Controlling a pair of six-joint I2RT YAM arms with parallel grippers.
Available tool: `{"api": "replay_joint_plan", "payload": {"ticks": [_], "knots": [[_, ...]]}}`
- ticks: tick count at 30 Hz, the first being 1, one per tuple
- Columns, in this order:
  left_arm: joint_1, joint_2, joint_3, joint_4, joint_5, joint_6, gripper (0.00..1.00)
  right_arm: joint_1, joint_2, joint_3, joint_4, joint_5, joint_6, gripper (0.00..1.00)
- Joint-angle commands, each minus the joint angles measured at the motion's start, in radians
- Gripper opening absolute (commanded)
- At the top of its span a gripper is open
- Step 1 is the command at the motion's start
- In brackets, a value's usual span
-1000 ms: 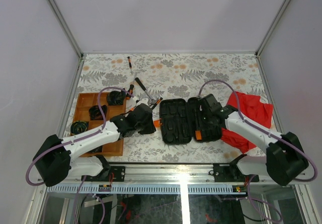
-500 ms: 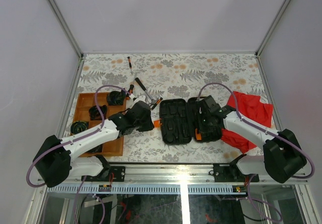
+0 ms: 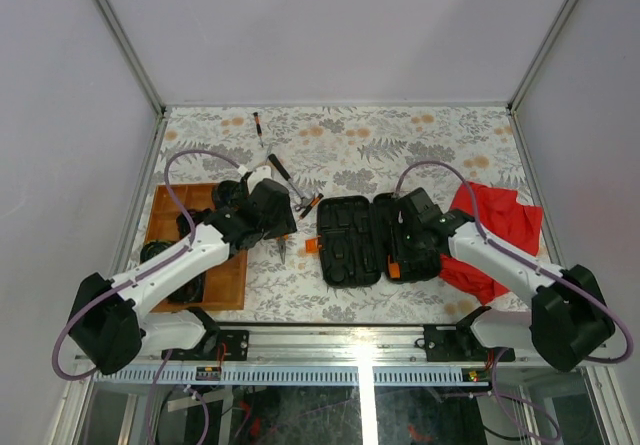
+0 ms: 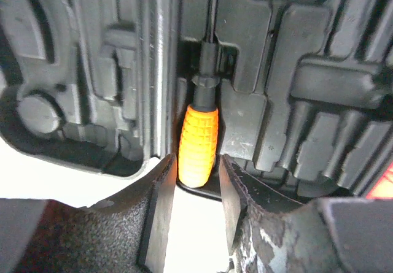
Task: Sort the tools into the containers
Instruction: Pick up the screwdriver from the center of the board.
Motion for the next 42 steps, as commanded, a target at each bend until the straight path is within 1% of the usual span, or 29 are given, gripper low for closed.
{"api": "replay_joint_plan", "payload": {"ticks": [1,3,7,10,13,17,22,25,31,39,42], "knots": [[0.047,0.046,0.070,-0.012,-0.080,0.048,0.51,0.003,-0.147,0.086,0.000,0.053,-0.031,0.43],[0.063,0.076,0.089,0.007,-0.071,0.072,0.51,0.003,-0.196,0.088,0.005,0.068,-0.052,0.43],[0.075,0.149,0.135,0.054,-0.044,0.141,0.51,0.003,-0.282,0.034,0.030,0.085,-0.060,0.43],[0.102,0.219,0.159,0.099,0.024,0.200,0.51,0.003,-0.328,-0.008,0.047,0.057,-0.053,0.43],[0.142,0.278,0.175,0.129,0.062,0.231,0.48,0.003,-0.358,-0.035,0.049,0.030,-0.041,0.43],[0.216,0.335,0.197,0.156,0.105,0.240,0.45,0.003,-0.386,-0.063,0.052,0.016,-0.020,0.43],[0.303,0.351,0.235,0.176,0.118,0.207,0.45,0.003,-0.416,-0.087,0.067,0.010,0.009,0.43],[0.338,0.377,0.290,0.168,0.080,0.225,0.46,0.003,-0.420,-0.093,0.070,0.010,0.013,0.44],[0.403,0.513,0.433,0.125,0.058,0.281,0.45,0.003,-0.411,-0.102,0.069,0.006,0.011,0.44],[0.430,0.727,0.660,0.068,0.049,0.367,0.46,0.003,-0.398,-0.125,0.082,-0.011,0.006,0.44],[0.438,0.822,0.753,0.019,0.037,0.387,0.48,0.003,-0.388,-0.128,0.086,-0.011,0.001,0.44]]}}
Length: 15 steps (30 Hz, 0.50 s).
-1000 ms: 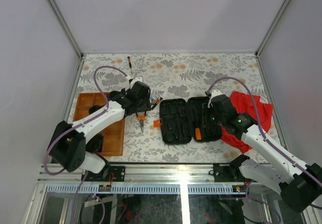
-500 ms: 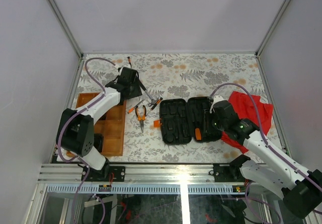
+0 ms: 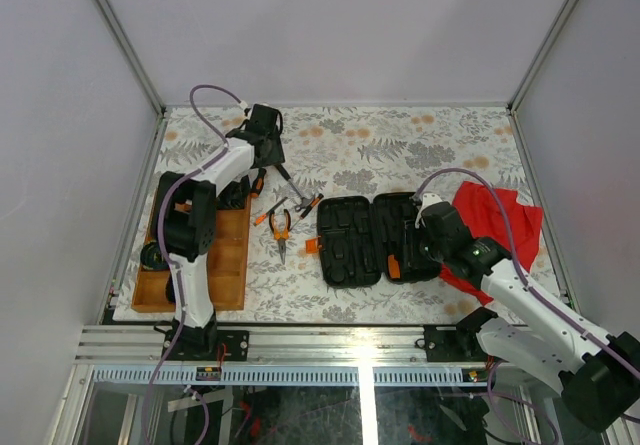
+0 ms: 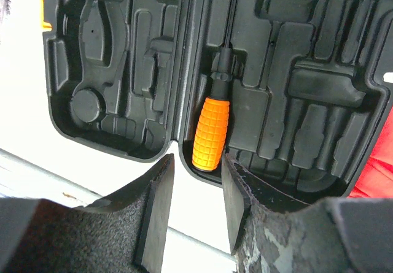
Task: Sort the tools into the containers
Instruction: Pick up the screwdriver from the center of the board.
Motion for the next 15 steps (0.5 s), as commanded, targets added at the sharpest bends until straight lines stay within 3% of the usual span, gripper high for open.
{"api": "replay_joint_plan", "payload": {"ticks": [1,6,15], "knots": [[0.015,0.105,0.138,-0.075,-0.047,0.070,0.48,0.003,0.013,-0.004,0.037,-0.023,0.003,0.44],[0.021,0.191,0.231,-0.134,-0.129,0.101,0.50,0.003,0.024,-0.013,0.056,-0.038,0.008,0.44],[0.042,0.226,0.249,-0.181,-0.186,0.114,0.53,0.003,0.050,-0.010,0.064,-0.056,0.003,0.43]]}}
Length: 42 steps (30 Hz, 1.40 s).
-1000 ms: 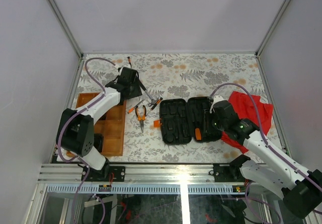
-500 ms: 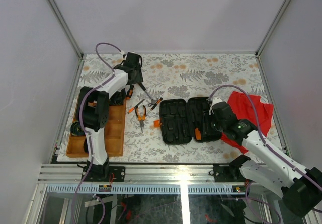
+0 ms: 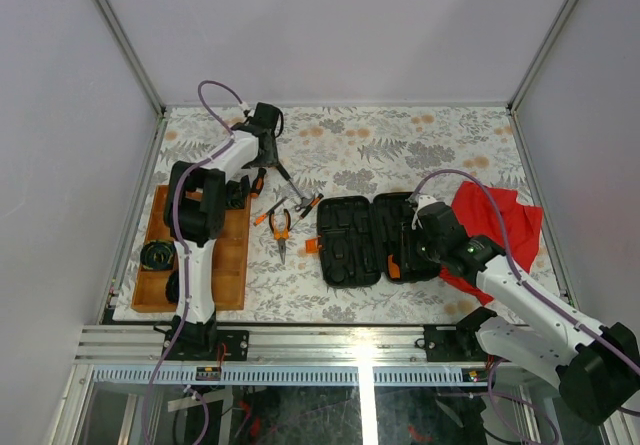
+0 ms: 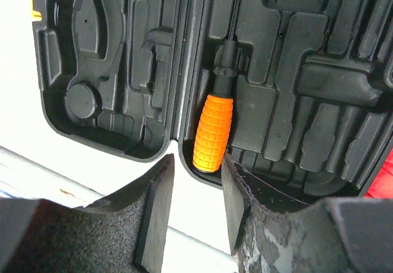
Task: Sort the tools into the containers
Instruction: Pick up the screwdriver from the center of the board.
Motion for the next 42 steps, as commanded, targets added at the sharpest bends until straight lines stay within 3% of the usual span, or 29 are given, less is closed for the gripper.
{"api": "replay_joint_plan", "payload": {"ticks": [1,12,18,22,30,34,42], "knots": [[0.015,0.028,0.048,-0.049,-0.047,0.035,0.53,0.003,0.003,0.009,0.042,-0.034,0.004,0.43],[0.015,0.082,0.052,-0.067,0.091,0.051,0.45,0.003,0.026,0.022,0.051,-0.053,0.005,0.43],[0.015,0.063,0.031,-0.053,0.125,0.037,0.24,0.003,0.026,0.032,0.043,-0.054,0.004,0.44],[0.015,-0.010,-0.023,-0.019,0.139,0.009,0.15,0.003,0.001,0.047,0.024,-0.037,0.006,0.43],[0.002,-0.275,-0.191,0.078,0.257,-0.081,0.07,0.003,-0.101,0.053,0.037,0.062,0.032,0.47],[-0.035,-0.516,-0.383,0.234,0.336,-0.189,0.01,0.003,-0.165,0.051,0.058,0.099,0.061,0.64],[-0.253,-0.886,-0.623,0.340,0.314,-0.301,0.00,0.003,-0.277,0.021,0.150,0.086,0.161,0.72]]}}
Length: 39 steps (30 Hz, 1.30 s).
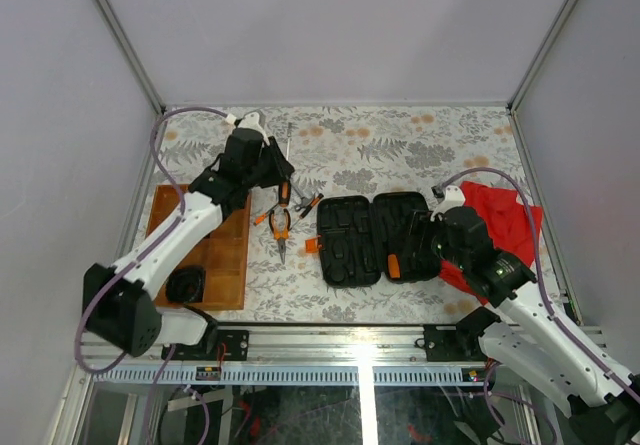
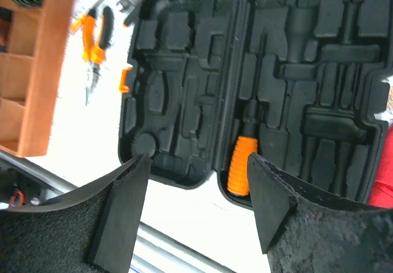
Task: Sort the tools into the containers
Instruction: Pick up the screwdriver from the center of the board.
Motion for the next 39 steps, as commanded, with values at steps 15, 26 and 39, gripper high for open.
{"api": "replay_joint_plan", "payload": {"ticks": [15,26,39], "knots": [[-0.294,-0.531,-0.431,0.357,0.083,-0.237,0.00,0.004,-0.129,-0.284,0.586,-0.239,0.274,0.77],[-0.388,-0.548,-0.530,0.498,0.121,-0.300,0.00,0.329,-0.039,-0.289,0.886,0.000,0.294,0.82],[-0.515,-0.489,-0.535,0.581,0.060,-0.318,0.00,0.470,0.060,-0.309,1.141,0.118,0.220,0.77]]}}
